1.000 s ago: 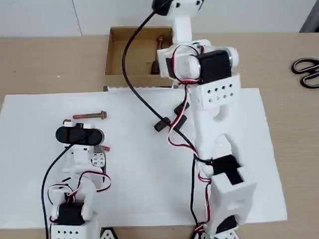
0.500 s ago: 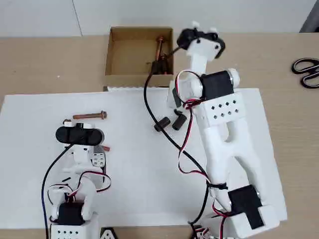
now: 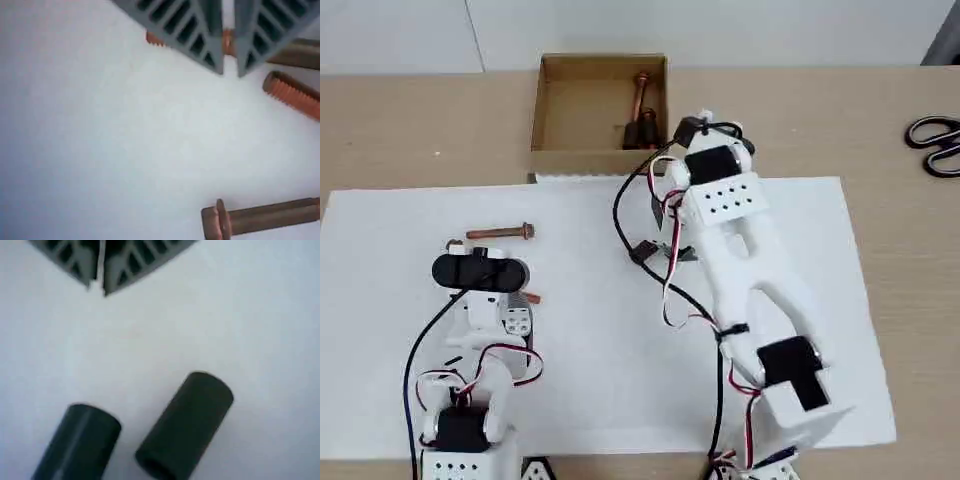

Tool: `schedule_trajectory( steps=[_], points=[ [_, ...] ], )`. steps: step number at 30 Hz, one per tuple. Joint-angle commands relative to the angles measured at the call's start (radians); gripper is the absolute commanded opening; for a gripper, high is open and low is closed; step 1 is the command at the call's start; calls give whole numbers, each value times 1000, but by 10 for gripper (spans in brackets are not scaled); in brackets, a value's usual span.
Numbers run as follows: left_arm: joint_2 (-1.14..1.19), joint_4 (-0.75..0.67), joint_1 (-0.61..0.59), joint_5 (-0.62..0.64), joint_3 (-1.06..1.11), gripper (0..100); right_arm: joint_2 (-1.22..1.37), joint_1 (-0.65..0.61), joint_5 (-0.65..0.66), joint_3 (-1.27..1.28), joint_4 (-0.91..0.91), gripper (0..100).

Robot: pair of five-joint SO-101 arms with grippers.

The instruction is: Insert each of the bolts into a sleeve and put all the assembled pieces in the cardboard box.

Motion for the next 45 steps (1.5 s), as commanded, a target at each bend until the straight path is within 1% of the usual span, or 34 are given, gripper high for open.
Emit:
schedule_trajectory(
  steps=[1,7,14,16,20,22,28,34,45],
  points=[
    [-11,-15,-5,8,-5,6,36,13,-9,-66,-19,9],
    [-11,-15,-5,8,-5,6,124,44,-9,-173,-18,9],
    [-11,-15,-5,8,-5,6,216,47,-3,-269,-12,10],
    [-11,-15,-5,8,-5,6,236,47,-6,-287,-10,35],
    [-11,-15,-5,8,-5,6,246,47,-8,-295,-8,138],
    [-11,-15,-5,8,-5,6,246,47,-8,-295,-10,163],
    [-11,-15,-5,8,-5,6,254,47,-8,-295,-19,155],
    [-11,-15,-5,8,-5,6,260,50,-5,-293,-76,155],
    [-11,-15,-5,8,-5,6,363,50,-11,-295,-91,155]
  ],
)
